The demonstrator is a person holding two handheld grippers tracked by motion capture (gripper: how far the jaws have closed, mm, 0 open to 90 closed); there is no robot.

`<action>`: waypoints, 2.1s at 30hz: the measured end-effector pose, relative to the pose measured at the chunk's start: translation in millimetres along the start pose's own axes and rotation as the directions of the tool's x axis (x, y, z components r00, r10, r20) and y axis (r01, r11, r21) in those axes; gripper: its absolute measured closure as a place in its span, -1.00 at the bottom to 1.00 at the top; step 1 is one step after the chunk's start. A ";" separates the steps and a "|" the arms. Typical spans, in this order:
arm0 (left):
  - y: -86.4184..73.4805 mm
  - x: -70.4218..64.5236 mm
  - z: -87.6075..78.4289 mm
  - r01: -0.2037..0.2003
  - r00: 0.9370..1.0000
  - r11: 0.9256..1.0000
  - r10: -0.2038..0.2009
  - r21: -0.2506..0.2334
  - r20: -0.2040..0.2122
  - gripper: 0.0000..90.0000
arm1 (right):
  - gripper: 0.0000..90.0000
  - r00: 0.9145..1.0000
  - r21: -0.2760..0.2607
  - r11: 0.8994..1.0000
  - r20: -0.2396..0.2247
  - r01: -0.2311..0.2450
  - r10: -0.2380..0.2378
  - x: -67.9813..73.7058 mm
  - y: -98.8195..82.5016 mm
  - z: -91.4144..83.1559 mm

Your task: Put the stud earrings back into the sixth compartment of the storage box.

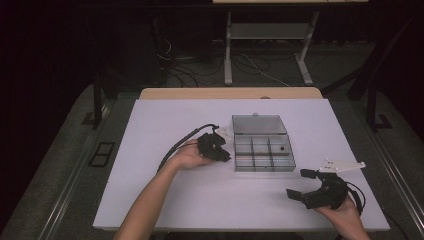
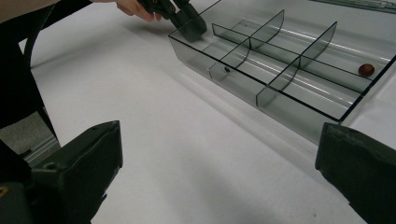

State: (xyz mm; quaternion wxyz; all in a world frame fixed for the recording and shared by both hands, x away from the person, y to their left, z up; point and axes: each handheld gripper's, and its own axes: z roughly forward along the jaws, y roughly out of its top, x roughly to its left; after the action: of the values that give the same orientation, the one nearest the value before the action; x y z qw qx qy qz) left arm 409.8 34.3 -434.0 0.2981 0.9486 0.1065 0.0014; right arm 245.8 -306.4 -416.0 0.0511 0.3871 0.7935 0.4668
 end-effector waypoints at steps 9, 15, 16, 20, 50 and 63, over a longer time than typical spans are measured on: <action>-0.8 2.2 -6.2 0.025 1.000 0.999 -0.025 -0.025 0.011 0.77 | -0.98 1.000 -0.002 1.000 0.001 0.003 -0.003 -0.3 0.1 0.0; -1.1 2.2 -16.2 0.045 0.999 0.998 -0.045 -0.053 0.002 0.77 | -0.98 1.000 -0.008 1.000 0.004 0.004 -0.004 -0.3 0.0 -0.7; -1.3 1.7 -17.7 0.052 0.999 0.997 -0.052 -0.059 0.001 0.77 | -0.98 1.000 -0.008 1.000 0.004 0.003 -0.003 -0.3 0.0 -0.6; -0.7 3.5 -25.0 0.041 0.999 0.996 -0.042 -0.075 -0.007 0.77 | -0.98 1.000 -0.007 1.000 0.003 0.002 -0.002 -0.1 0.0 -0.3; 58.3 1.4 -72.9 -0.039 0.997 0.989 0.029 -0.141 -0.076 0.77 | -0.98 1.000 -0.008 1.000 0.004 -0.003 0.003 0.1 -0.4 -1.3; 96.8 -1.4 -68.6 -0.093 0.993 0.983 0.080 -0.157 -0.085 0.77 | -0.98 1.000 -0.014 1.000 0.003 -0.003 0.003 0.2 -0.5 -2.0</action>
State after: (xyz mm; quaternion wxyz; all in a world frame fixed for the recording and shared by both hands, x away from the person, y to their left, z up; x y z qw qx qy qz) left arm 423.3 -4.7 -322.7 0.3688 0.9244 0.0765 0.0602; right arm 244.5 -307.8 -415.2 0.0544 0.3887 0.7895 0.4718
